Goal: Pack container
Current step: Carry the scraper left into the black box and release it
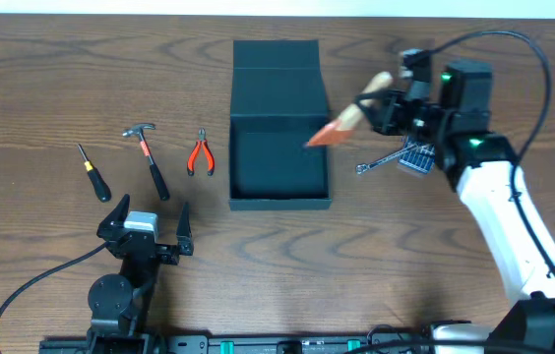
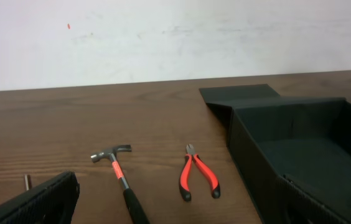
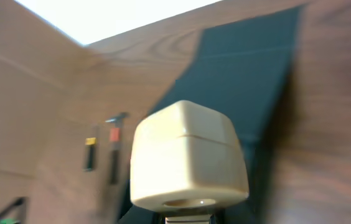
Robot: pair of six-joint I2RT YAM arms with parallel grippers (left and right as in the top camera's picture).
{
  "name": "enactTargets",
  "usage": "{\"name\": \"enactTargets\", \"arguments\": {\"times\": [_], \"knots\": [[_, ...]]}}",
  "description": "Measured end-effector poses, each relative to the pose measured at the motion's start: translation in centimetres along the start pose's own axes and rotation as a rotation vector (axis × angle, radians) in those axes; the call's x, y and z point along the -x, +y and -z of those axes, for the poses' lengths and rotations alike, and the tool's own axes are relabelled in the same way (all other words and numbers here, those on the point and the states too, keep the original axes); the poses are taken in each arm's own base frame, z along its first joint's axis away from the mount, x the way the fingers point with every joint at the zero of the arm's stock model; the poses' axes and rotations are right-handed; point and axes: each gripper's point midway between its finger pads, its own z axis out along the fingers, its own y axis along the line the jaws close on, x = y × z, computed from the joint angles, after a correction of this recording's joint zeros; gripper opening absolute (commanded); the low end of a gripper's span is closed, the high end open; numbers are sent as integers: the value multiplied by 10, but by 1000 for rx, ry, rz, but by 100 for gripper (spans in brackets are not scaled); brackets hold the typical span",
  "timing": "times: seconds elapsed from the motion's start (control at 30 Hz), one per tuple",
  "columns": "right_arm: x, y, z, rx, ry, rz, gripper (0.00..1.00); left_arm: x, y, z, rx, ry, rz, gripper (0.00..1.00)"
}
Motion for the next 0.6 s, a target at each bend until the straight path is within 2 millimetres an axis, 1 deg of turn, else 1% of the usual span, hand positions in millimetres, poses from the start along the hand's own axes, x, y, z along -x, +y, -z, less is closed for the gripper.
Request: {"name": "enactTargets", "arguments": {"times": [0.17, 0.27, 0.33, 0.43, 0.5, 0.6], "knots": [[-26, 41, -20, 75, 76, -73, 1, 0, 0, 0, 0, 0, 0, 99], [-42, 53, -31, 91, 129, -114, 1, 0, 0, 0, 0, 0, 0, 98], [-50, 51, -40, 82, 162, -152, 1, 0, 0, 0, 0, 0, 0, 99], [-65, 34, -57, 41, 218, -235, 1, 0, 0, 0, 0, 0, 0, 98], [-71, 27, -64, 23, 239, -270, 1, 0, 0, 0, 0, 0, 0, 98], [-84, 24, -75, -3, 270, -325, 1, 0, 0, 0, 0, 0, 0, 99]]}}
